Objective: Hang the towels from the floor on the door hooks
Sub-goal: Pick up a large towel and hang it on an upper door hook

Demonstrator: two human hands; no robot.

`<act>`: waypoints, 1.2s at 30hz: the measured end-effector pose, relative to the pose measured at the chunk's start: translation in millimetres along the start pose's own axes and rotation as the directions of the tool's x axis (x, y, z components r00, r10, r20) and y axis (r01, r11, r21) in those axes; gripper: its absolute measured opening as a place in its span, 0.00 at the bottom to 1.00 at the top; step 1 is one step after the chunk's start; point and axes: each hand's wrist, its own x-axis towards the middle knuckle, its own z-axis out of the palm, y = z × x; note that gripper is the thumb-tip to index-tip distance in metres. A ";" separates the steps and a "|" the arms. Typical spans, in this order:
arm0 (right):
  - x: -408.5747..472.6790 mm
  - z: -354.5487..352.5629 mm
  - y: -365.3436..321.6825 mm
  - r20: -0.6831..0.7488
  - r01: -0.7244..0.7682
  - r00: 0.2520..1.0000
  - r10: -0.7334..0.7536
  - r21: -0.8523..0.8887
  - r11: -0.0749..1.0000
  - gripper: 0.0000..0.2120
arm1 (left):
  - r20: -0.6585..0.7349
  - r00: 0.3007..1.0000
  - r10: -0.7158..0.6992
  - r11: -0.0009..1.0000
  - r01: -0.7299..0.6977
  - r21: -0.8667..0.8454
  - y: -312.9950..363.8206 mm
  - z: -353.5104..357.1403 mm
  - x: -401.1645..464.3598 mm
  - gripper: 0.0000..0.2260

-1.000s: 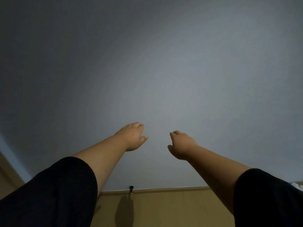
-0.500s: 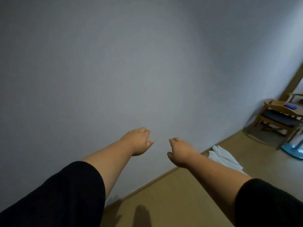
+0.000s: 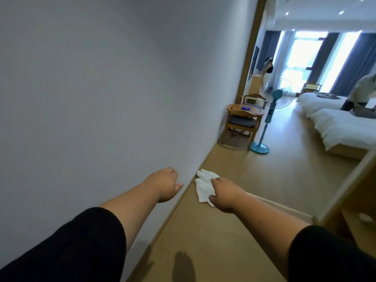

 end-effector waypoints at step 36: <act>402.5 -20.4 356.5 0.134 -0.125 0.985 0.108 0.121 0.985 0.24 | 0.153 0.982 0.108 0.992 -0.097 -0.080 110.3 44.8 550.7 0.24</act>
